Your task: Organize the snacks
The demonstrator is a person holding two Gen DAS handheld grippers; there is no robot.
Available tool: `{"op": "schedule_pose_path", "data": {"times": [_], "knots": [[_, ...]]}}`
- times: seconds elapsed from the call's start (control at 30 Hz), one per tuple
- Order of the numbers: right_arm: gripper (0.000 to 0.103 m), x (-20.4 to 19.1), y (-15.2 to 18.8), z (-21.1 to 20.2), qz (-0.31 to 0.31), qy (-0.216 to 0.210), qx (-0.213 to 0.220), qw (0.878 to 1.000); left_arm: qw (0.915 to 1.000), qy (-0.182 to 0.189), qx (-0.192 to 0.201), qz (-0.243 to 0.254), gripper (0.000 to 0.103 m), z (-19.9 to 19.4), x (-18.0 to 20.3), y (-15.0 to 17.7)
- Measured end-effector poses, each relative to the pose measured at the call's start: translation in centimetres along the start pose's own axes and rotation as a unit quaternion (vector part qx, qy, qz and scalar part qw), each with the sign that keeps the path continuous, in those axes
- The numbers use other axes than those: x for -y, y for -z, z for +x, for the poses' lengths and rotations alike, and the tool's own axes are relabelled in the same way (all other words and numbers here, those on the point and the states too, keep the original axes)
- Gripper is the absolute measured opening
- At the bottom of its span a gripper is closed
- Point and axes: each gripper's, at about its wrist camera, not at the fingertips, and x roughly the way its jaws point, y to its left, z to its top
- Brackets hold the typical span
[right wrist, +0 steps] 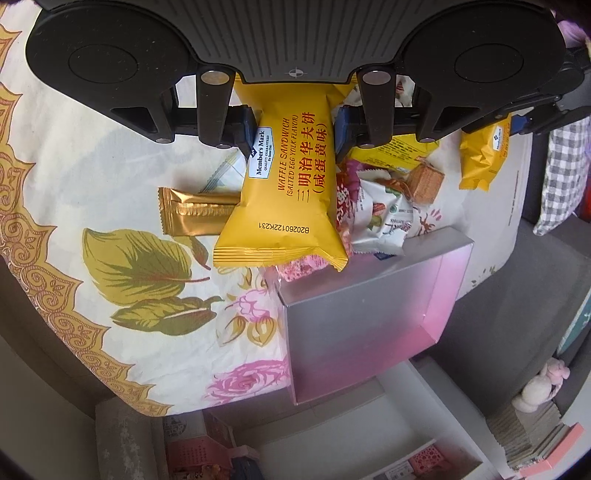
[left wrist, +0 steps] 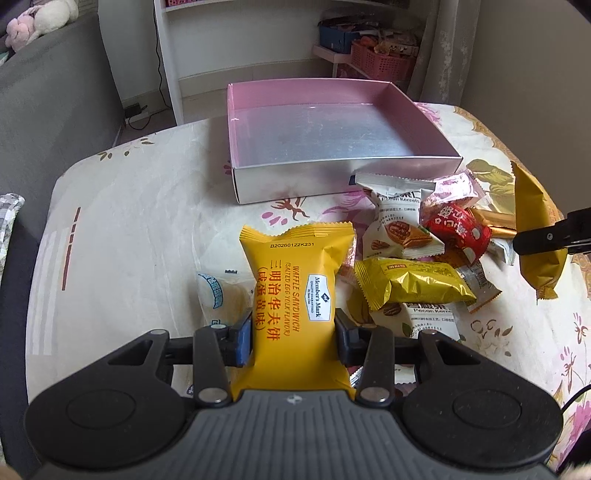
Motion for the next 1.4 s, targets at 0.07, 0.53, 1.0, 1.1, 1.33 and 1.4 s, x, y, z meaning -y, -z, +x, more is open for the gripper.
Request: {"op": "schedule_pose_path", "data": {"times": [0.07,0.53,1.0,1.1,1.33,1.4], "knots": [[0.039,-0.2,-0.5,-0.6,0.006,-0.008,0.010,1.000,1.0000,0.001,0.006,-0.003,0.039,-0.3,0.0,-0.3],[0.039,-2.8,-4.2,-0.3,0.043,-0.060,0.043,0.996,0.9972,-0.005,0.053,-0.052,0.039,-1.1,-0.7,-3.5],[0.039,-3.5,-9.3,3.2,0.043,-0.076,0.066,0.994,0.9934,-0.025,0.093,-0.063,0.039,3.5,-0.9,-9.3],[0.039,-2.8,-10.4,4.8,0.053,-0.072,0.076,0.993,0.9935,-0.031,0.099,-0.048,0.039,4.8,-0.3,-10.4],[0.039,-1.5,-12.1,7.2,0.064,-0.080,0.098,0.990,0.9931,-0.043,0.104,-0.031,0.039,7.5,-0.1,-11.6],[0.039,-1.2,-12.3,7.8,0.067,-0.078,0.102,0.990,0.9932,-0.047,0.103,-0.029,0.039,8.2,-0.1,-11.6]]}}
